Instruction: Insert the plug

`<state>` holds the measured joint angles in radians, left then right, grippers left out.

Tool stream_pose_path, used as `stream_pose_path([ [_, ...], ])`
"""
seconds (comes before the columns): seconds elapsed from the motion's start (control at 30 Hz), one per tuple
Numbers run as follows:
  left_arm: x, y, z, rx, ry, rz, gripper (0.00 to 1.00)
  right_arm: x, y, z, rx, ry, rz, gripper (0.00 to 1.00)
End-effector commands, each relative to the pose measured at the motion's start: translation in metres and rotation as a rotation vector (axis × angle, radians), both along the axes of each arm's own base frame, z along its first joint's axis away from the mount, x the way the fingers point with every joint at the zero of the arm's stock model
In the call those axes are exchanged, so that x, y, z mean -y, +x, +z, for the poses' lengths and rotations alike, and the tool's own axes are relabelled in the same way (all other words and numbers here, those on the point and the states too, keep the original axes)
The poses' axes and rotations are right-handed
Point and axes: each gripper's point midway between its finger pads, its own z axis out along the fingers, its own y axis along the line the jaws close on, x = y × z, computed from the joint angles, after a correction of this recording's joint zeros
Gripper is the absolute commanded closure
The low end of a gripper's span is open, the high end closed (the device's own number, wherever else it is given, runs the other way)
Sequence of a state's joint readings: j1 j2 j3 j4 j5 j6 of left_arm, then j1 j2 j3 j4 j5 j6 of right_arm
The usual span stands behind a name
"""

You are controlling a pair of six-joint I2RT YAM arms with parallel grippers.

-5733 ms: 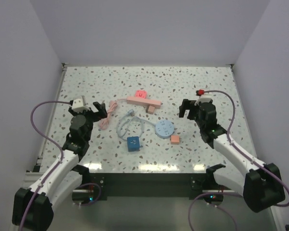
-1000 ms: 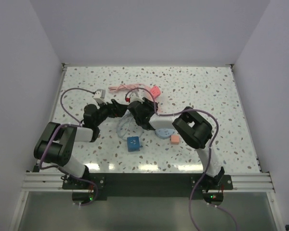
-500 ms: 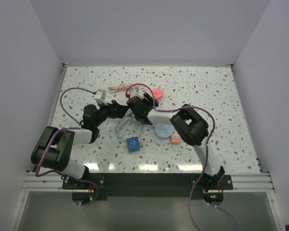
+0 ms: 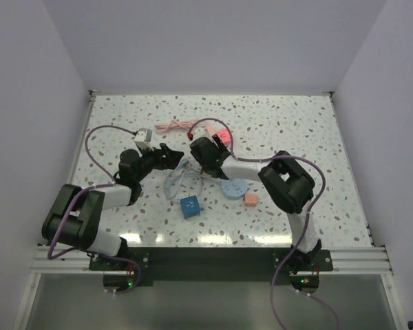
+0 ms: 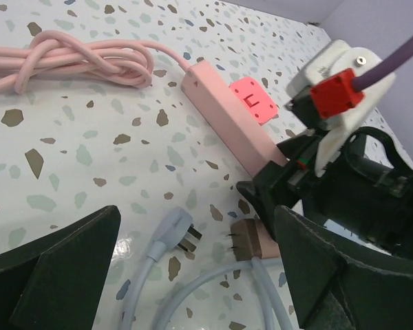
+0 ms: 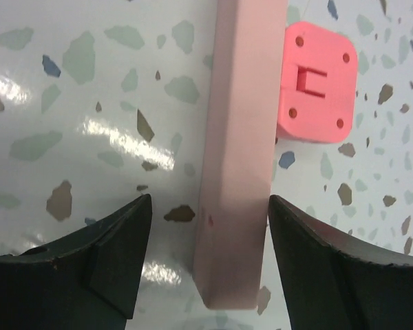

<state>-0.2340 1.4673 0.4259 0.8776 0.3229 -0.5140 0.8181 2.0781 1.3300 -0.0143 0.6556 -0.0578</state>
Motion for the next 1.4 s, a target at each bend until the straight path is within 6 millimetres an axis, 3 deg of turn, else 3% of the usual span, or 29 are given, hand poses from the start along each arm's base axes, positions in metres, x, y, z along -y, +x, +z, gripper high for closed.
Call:
stream_pose_path([
  [0.0,-0.001,0.003,0.01,0.048,0.035,0.018,0.0,-0.003,-0.011,0.025,-0.041,0.217,0.021,0.28],
  [0.13,-0.002,0.003,0.009,0.044,0.038,0.022,0.0,-0.005,-0.022,0.028,-0.087,0.324,0.063,0.27],
  [0.17,-0.002,0.003,0.008,0.041,0.039,0.024,0.0,-0.002,-0.02,0.035,-0.08,0.371,0.049,0.27],
  [0.23,-0.003,0.002,0.008,0.043,0.042,0.026,0.0,0.005,-0.021,0.031,-0.108,0.437,0.033,0.27],
  [0.47,-0.001,0.002,0.008,0.044,0.05,0.028,0.0,0.031,0.006,0.05,-0.157,0.794,-0.037,0.26],
  [0.6,-0.002,0.003,0.007,0.044,0.062,0.04,0.0,0.03,0.016,0.058,-0.184,0.949,-0.04,0.26],
  [0.87,-0.004,0.005,-0.001,0.029,0.079,0.047,0.0,0.037,0.039,0.04,-0.245,1.168,-0.131,0.25],
  [1.07,-0.004,0.006,-0.004,0.026,0.086,0.049,0.0,0.047,0.048,0.027,-0.255,1.225,-0.194,0.25],
  [1.37,-0.004,0.005,-0.005,0.023,0.09,0.05,0.0,0.046,0.062,0.005,-0.279,1.268,-0.243,0.23],
])
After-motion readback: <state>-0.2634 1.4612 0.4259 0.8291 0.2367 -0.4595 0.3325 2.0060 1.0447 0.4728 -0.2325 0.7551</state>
